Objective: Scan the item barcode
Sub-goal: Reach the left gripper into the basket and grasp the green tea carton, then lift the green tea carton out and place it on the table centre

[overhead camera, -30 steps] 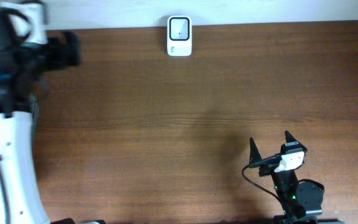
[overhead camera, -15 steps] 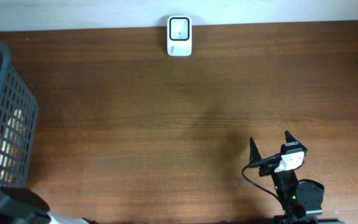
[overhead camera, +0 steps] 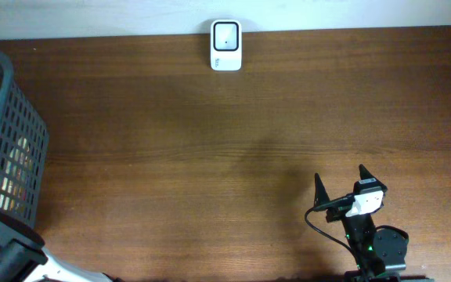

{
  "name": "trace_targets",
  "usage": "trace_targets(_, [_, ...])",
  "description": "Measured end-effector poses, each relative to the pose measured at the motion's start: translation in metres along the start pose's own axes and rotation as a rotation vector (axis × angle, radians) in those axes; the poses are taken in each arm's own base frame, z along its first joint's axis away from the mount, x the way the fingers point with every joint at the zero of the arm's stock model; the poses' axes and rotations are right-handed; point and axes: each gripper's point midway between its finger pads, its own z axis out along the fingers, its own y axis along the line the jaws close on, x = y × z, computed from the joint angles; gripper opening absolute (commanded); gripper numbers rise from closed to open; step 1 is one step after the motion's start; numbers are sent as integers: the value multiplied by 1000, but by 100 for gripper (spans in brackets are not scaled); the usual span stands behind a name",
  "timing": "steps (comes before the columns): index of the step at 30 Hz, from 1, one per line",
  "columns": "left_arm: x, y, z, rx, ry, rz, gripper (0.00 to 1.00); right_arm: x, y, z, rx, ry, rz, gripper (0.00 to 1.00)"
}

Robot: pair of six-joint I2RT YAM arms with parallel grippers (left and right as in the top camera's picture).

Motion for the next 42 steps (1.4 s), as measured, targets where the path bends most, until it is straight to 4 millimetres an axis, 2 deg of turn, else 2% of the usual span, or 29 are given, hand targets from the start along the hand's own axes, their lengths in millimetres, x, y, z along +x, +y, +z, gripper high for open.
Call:
trace_targets(6, [-3, -12, 24, 56, -27, 102, 93, 0, 0, 0, 0, 0, 0, 99])
trace_targets(9, [10, -16, 59, 70, 48, 118, 92, 0, 0, 0, 0, 0, 0, 99])
trace_targets(12, [13, -17, 78, 73, 69, 134, 89, 0, 0, 0, 0, 0, 0, 99])
trace_targets(13, [14, -17, 79, 73, 71, 137, 84, 0, 0, 0, 0, 0, 0, 99])
trace_targets(18, [13, -17, 84, 72, 70, 149, 38, 0, 0, 0, 0, 0, 0, 99])
trace_targets(19, [13, -17, 84, 71, 70, 155, 32, 0, 0, 0, 0, 0, 0, 99])
trace_targets(21, [13, -17, 84, 74, 68, 153, 29, 0, 0, 0, 0, 0, 0, 99])
trace_targets(26, [12, -19, 82, 84, 68, 151, 13, 0, 0, 0, 0, 0, 1, 99])
trace_targets(30, [10, -25, 71, 133, 108, 133, 10, 0, 0, 0, 0, 0, 0, 99])
trace_targets(33, [-18, -30, 41, 164, 51, 74, 10, 0, 0, 0, 0, 0, 0, 99])
trace_targets(34, [-38, -31, 22, 179, -4, 44, 9, 0, 0, 0, 0, 0, 1, 99])
trace_targets(37, [-72, -37, -36, 228, -138, 3, 9, 0, 0, 0, 0, 0, 0, 99])
trace_targets(38, [-86, -43, -74, 254, -221, -6, 9, 0, 0, 0, 0, 0, 1, 99])
trace_targets(40, [-98, -56, -136, 304, -348, 6, 9, 0, 0, 0, 0, 0, 0, 99])
trace_targets(41, [-100, -75, -198, 366, -468, 48, 9, 0, 0, 0, 0, 0, 0, 99])
trace_targets(42, [-95, -90, -234, 400, -532, 82, 9, 0, 0, 0, 0, 0, 0, 99])
